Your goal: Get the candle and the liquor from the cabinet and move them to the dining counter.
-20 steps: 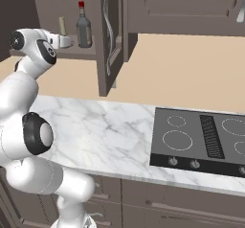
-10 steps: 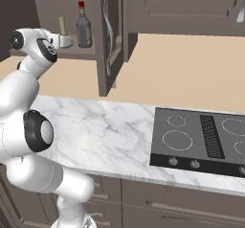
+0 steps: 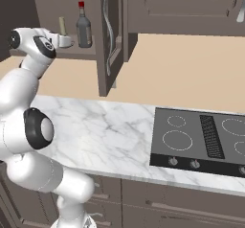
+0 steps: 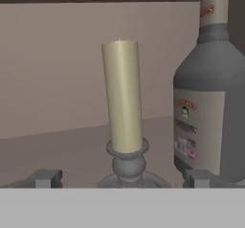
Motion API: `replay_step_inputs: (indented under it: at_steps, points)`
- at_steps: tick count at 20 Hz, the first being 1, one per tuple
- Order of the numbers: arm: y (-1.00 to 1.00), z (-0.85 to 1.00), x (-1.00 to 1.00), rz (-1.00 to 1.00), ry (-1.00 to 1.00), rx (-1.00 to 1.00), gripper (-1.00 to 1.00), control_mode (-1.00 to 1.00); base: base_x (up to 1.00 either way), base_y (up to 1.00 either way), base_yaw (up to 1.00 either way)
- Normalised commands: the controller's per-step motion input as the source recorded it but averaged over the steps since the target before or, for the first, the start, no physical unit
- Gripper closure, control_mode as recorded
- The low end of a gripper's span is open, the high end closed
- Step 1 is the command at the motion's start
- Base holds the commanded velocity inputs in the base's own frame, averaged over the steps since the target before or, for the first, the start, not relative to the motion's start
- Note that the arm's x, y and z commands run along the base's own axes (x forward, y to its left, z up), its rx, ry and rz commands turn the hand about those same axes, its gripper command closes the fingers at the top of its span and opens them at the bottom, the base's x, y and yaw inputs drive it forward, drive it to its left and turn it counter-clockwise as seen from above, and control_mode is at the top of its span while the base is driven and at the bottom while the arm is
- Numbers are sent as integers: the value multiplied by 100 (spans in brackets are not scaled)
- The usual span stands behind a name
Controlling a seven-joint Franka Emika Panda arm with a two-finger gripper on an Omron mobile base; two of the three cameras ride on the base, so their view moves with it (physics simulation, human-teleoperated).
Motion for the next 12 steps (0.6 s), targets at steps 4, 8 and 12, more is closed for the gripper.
replay_step_inputs:
  at_steps: [4,8,12]
  points:
    - [0,0,16,-7,0,0,-100,-100,0,0,0]
    - [0,0,19,-5,0,0,-100,-100,0,0,0]
    - [0,0,5,-2,0,0,-100,-100,0,0,0]
